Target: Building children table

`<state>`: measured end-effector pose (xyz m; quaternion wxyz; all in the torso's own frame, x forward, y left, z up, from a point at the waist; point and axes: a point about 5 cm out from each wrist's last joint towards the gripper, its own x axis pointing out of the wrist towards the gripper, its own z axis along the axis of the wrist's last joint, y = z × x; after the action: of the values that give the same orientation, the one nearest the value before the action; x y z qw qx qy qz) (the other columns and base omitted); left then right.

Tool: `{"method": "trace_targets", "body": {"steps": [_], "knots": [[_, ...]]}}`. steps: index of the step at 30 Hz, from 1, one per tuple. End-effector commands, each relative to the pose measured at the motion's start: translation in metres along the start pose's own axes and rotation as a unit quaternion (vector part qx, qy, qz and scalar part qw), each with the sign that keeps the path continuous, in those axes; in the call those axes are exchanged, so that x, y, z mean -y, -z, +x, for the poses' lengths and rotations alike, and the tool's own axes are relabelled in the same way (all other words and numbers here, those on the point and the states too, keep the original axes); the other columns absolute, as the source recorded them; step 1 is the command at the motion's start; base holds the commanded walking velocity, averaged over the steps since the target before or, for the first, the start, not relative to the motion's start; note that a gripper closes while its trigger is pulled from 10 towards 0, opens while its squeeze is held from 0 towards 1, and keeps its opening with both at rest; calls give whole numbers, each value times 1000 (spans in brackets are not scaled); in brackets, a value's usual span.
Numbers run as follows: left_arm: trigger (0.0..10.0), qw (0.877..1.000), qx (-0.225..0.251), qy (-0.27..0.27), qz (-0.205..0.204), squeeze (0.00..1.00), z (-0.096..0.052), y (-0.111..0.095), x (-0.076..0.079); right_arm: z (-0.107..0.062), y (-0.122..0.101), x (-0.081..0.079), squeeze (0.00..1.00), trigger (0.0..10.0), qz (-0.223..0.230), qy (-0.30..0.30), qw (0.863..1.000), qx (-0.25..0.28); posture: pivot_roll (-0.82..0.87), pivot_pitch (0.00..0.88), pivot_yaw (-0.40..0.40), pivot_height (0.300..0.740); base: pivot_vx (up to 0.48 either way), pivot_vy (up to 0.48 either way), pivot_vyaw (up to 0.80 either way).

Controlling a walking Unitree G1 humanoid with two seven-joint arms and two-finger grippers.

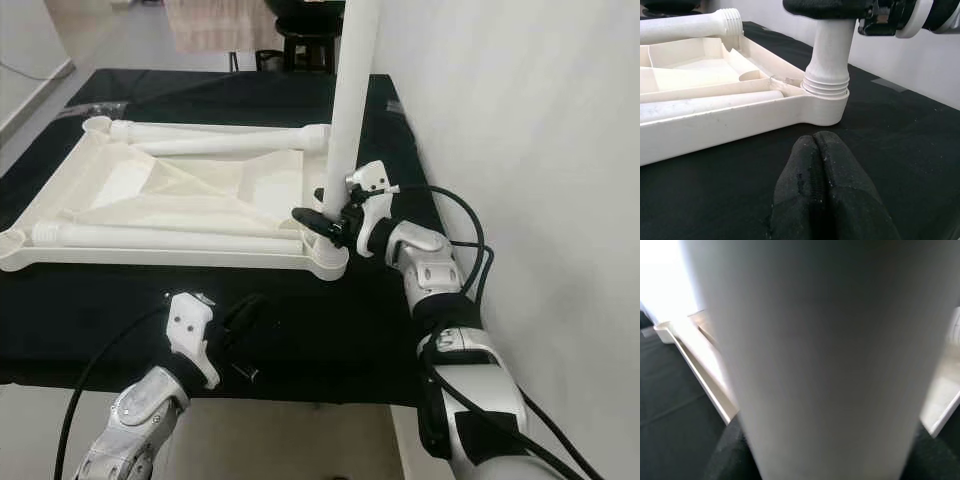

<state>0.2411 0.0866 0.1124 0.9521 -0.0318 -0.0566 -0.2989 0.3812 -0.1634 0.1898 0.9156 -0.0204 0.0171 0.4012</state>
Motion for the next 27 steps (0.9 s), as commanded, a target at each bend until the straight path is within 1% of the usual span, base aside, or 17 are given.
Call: {"method": "trace_targets", "body": {"steps": [1, 7, 10, 11, 12, 13, 14, 15, 16, 17, 18, 19, 20, 23, 25, 26, 27], "knots": [[10000, 1000, -6, -5, -11, 0, -1, 5, 0, 6, 1, -6, 0, 0, 8, -24, 1000, 0, 76, 75, -55, 740, 0, 0, 0], [10000, 1000, -5, -5, -14, 0, -1, 4, 3, 2, 6, 1, 0, 0, 10, 0, 1000, 1, 69, 91, -58, 740, 0, 0, 0], [10000, 1000, -3, -5, -16, 0, -3, 3, 4, -12, 30, 14, 0, 0, 6, 165, 986, -37, 66, 105, -57, 740, 0, 0, 0], [10000, 1000, -3, -5, -16, 0, -3, 3, 4, -12, 30, 14, 0, 0, 6, 165, 986, -37, 66, 105, -57, 740, 0, 0, 0], [10000, 1000, -3, -5, -16, 0, -3, 2, 4, -15, 34, 16, 0, 0, 5, 201, 978, -44, 66, 105, -57, 740, 0, 0, 0], [10000, 1000, -2, -5, -16, 0, -4, 2, 4, -27, 40, 24, 0, 0, -2, 344, 938, -46, 71, 113, -54, 740, 0, 0, 0], [10000, 1000, -3, -5, -16, 0, -5, 2, 4, -26, 59, 2, 0, 0, 40, 364, 929, -50, 73, 120, -49, 740, 0, 0, 0], [10000, 1000, -3, -5, -16, 0, -5, 2, 4, -26, 59, 2, 0, 0, 40, 364, 929, -50, 73, 120, -49, 740, 0, 0, 0], [10000, 1000, -3, -5, -16, 0, -6, 1, 3, -27, 70, -16, 0, 0, 75, 369, 925, -50, 74, 122, -42, 740, 0, 0, 0], [10000, 1000, -3, -5, -16, 0, -6, 1, 2, -25, 76, -38, 0, 0, 57, 358, 930, -53, 70, 126, -27, 740, 0, 0, 0], [10000, 1000, -3, -5, -16, 0, -6, 1, 2, -25, 76, -38, 0, 0, 57, 358, 930, -53, 70, 126, -27, 740, 0, 0, 0], [10000, 1000, -4, -5, -16, 0, -6, 1, 2, -20, 81, -52, 0, 0, 40, 328, 942, -61, 64, 116, -27, 740, 0, 0, 0], [10000, 1000, -5, -5, -17, 0, -6, 1, 2, -17, 83, -57, 0, 0, 19, 318, 946, -66, 64, 116, -27, 740, 0, 0, 0], [10000, 1000, -6, -1, -17, 0, -5, 2, 2, -4, 69, -37, 0, 0, 25, 325, 944, -50, 89, 107, -46, 740, 0, 0, 0], [10000, 1000, -6, -1, -17, 0, -4, 2, 2, -2, 65, -33, 0, 0, 29, 328, 943, -45, 89, 107, -46, 740, 0, 0, 0], [10000, 1000, -6, -3, -14, 0, -4, 2, 2, -2, 62, -27, 0, 10000, 24, 344, 938, -45, 93, 106, -42, 740, 0, 0, 0], [10000, 1000, -6, -3, -14, 0, -4, 2, 2, -2, 62, -27, 0, 10000, 24, 344, 938, -45, 93, 106, -42, 740, 0, 0, 0]]}}
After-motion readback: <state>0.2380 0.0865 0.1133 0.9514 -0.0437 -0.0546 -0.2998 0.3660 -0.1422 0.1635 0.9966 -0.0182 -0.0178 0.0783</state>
